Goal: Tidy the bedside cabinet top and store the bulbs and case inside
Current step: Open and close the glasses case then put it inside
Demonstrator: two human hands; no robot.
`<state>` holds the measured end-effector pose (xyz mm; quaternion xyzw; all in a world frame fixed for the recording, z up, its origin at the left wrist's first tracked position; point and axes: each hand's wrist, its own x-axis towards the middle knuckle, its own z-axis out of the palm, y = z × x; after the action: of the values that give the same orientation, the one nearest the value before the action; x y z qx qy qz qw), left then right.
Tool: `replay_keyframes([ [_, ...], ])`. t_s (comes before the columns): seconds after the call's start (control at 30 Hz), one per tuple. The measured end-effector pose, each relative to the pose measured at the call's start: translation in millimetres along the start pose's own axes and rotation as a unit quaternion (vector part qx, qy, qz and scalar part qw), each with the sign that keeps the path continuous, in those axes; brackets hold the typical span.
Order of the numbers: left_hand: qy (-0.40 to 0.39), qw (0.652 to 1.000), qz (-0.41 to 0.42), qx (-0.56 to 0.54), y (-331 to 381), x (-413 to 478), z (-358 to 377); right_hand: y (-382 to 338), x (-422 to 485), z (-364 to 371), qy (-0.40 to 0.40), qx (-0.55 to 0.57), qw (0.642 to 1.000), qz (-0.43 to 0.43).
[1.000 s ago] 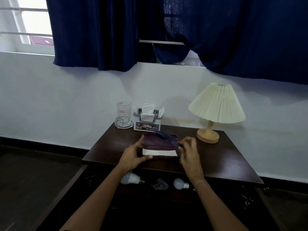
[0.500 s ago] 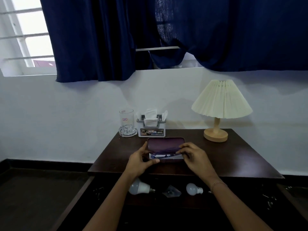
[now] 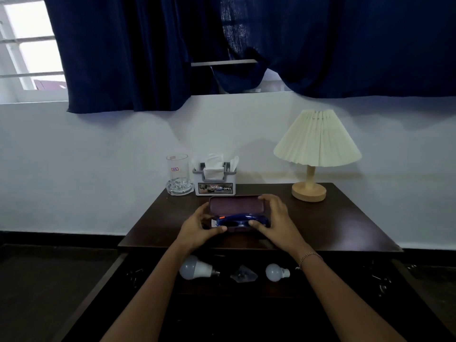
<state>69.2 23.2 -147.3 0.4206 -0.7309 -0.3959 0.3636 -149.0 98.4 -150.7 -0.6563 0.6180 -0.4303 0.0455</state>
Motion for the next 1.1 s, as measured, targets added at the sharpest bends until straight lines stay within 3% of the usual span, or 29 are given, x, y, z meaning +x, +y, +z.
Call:
replay_keyframes([
  [0.23, -0.020, 1.000, 0.002, -0.009, 1.3, 0.6, -2.2, 1.8, 4.2, -0.2, -0.106, 0.034, 0.993, 0.045],
  [0.53, 0.012, 0.999, -0.018, -0.046, 2.4, 0.4, -3.1, 6.5, 6.0, -2.8, -0.036, 0.132, 0.990, 0.035],
  [0.73, 0.041, 0.999, -0.005, -0.022, 3.0, -0.3, -4.2, 4.4, 4.9, -4.6, 0.009, 0.129, 0.991, 0.041],
  [1.1, 0.060, 0.997, -0.005, -0.037, -0.9, 0.4, -4.3, 0.1, 1.5, -9.2, 0.015, 0.120, 0.991, 0.051],
])
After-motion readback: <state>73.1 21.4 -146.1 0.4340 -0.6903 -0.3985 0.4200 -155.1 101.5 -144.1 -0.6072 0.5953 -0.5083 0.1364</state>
